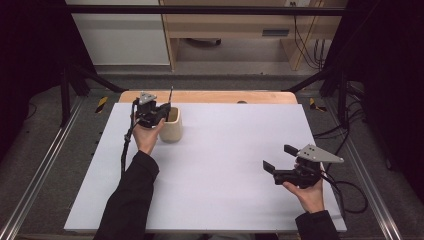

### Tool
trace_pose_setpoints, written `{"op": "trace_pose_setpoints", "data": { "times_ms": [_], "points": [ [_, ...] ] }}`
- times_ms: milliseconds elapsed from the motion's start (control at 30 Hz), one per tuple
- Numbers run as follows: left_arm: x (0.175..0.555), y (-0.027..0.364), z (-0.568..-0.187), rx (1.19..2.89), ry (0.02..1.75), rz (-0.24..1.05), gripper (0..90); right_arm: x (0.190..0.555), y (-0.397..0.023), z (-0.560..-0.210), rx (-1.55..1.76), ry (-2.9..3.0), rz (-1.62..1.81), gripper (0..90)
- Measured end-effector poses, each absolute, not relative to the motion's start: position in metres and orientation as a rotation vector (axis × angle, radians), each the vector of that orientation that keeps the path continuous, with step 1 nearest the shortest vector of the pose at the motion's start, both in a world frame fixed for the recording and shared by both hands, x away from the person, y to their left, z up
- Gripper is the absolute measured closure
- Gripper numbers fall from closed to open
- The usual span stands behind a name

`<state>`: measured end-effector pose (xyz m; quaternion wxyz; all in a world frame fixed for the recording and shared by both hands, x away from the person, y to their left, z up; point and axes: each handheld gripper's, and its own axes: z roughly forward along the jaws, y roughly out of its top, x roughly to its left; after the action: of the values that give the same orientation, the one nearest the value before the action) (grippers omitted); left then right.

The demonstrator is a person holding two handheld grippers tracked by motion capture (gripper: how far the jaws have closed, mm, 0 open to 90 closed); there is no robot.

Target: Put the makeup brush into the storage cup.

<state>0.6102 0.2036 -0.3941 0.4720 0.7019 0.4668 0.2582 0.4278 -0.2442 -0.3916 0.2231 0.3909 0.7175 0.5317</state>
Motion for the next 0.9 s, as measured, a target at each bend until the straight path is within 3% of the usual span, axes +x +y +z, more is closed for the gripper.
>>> {"op": "trace_pose_setpoints", "data": {
  "times_ms": [533,900],
  "points": [
    [0.602,0.203,-0.403,1.779,1.125,0.598,83.2,0.427,-0.244,-0.391,1.079,1.976,1.479,4.5],
    [0.572,0.217,-0.390,1.762,1.086,0.582,63.9,0.427,-0.244,-0.390,1.078,1.973,1.477,4.4]
  ]
}}
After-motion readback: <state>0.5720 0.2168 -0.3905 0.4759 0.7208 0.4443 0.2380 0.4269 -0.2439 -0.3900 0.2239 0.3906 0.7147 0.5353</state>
